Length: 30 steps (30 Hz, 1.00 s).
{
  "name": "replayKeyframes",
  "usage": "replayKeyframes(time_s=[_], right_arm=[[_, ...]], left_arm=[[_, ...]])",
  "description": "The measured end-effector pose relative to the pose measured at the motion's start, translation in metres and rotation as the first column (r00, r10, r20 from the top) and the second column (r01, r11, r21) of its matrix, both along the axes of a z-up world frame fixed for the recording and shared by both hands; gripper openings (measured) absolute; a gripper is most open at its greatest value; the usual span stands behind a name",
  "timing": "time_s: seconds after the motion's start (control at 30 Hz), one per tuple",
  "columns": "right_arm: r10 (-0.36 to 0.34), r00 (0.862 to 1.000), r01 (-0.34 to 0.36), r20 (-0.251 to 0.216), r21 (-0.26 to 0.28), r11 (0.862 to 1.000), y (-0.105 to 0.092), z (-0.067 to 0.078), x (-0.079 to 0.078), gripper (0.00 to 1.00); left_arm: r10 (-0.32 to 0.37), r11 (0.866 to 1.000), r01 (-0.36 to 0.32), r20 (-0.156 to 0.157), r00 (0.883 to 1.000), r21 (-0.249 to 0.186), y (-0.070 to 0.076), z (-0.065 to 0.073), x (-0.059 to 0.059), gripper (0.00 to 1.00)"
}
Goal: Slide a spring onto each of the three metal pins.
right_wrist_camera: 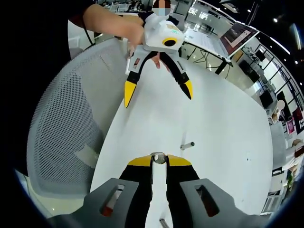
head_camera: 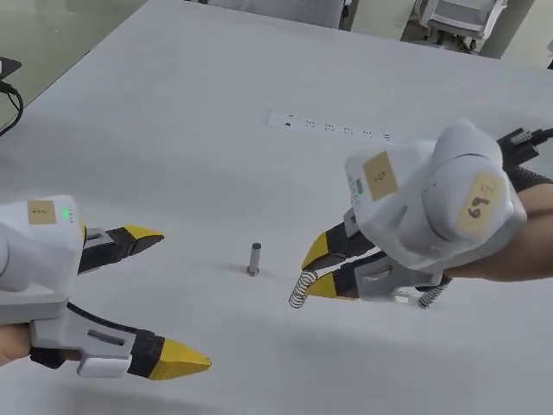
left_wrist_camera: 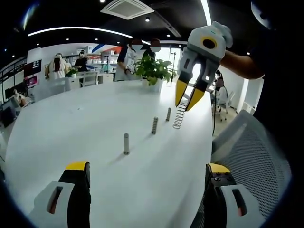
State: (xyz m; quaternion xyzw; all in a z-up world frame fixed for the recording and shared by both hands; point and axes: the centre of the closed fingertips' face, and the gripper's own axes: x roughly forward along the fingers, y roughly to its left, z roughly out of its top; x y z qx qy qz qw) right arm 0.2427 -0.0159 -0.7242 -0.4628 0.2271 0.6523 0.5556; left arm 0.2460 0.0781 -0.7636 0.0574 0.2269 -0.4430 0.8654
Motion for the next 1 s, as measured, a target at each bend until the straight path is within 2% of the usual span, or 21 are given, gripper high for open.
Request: replayKeyframes(time_s=[0.3,0.7,1.0], right_arm=[[0.011,1.0,-0.011,-0.005,-0.01,1.0,0.002,-0.001,0.004,0.07],[0.022,1.0,-0.022,-0.016,-0.018,1.0,0.007,-0.003,0.012,0.07],[0.022,0.999,-0.022,-0.031,-0.019,1.0,0.009,-0.006,0.02,0.07]], left_arm=[[0.007,1.0,-0.007,0.007,1.0,-0.001,-0.002,0.002,-0.002,0.98],[0.002,1.0,-0.002,-0.006,1.0,0.002,-0.005,-0.001,-0.007,0.98],[0.013,1.0,-0.013,-0.013,1.0,0.004,-0.004,-0.001,-0.007,0.98]])
